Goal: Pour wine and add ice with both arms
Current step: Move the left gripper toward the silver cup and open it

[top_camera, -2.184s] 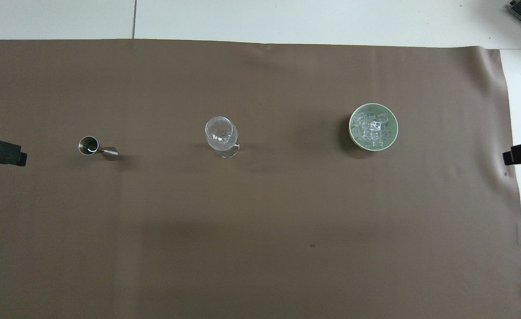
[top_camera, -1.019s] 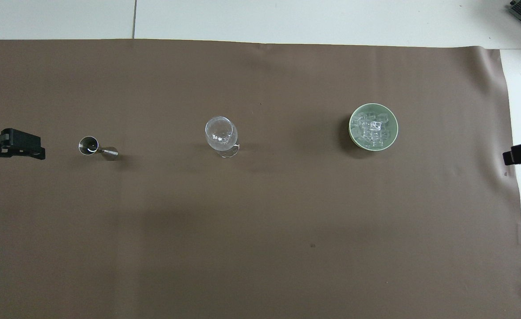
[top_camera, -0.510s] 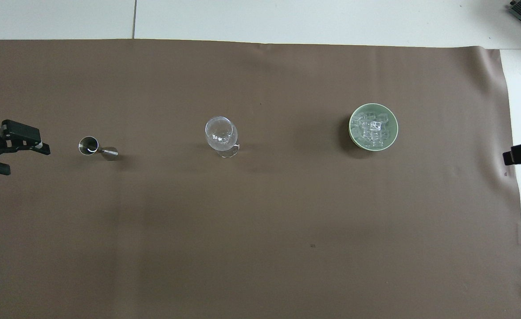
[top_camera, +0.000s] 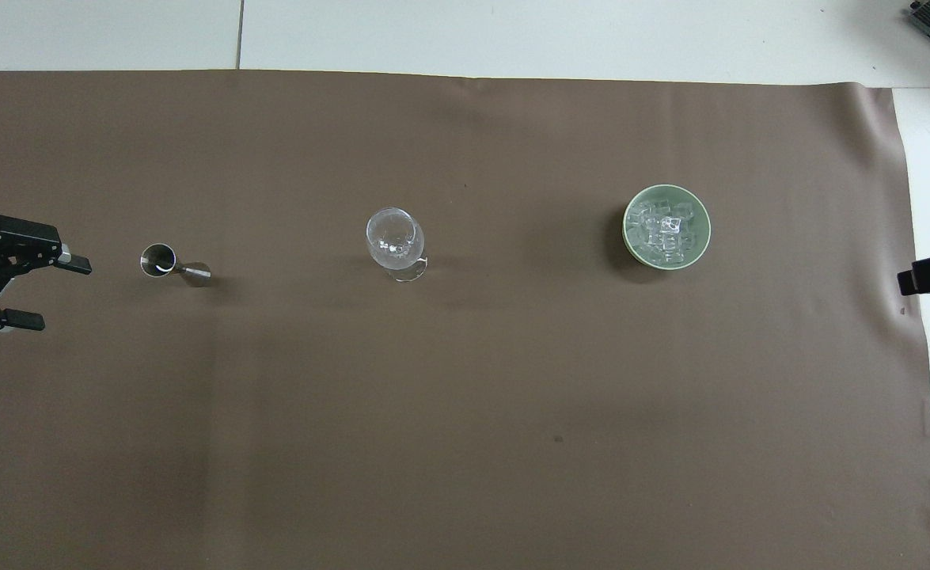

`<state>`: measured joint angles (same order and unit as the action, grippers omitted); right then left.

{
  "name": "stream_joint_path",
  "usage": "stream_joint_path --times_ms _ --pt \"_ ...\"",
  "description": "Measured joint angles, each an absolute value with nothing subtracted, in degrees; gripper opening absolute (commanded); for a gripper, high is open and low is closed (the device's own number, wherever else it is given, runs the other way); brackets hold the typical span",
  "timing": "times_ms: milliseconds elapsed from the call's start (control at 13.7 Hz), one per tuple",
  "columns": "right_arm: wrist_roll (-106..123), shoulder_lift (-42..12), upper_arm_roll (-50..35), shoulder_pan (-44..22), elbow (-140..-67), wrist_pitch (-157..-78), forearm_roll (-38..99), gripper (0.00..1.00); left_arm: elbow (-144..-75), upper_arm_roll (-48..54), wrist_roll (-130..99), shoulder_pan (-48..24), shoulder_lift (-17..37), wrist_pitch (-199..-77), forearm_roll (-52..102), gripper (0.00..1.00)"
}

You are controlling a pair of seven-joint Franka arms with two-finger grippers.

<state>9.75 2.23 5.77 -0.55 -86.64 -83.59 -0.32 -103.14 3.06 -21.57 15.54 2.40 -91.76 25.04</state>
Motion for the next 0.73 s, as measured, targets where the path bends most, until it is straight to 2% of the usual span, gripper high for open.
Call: stream_joint_path --times_ms 728 --pt "9.8 2.2 5.8 -0.6 -86.6 -83.6 -0.3 1.00 -107.4 2.9 -46.5 22.3 9.7 -94.9 34.2 1.00"
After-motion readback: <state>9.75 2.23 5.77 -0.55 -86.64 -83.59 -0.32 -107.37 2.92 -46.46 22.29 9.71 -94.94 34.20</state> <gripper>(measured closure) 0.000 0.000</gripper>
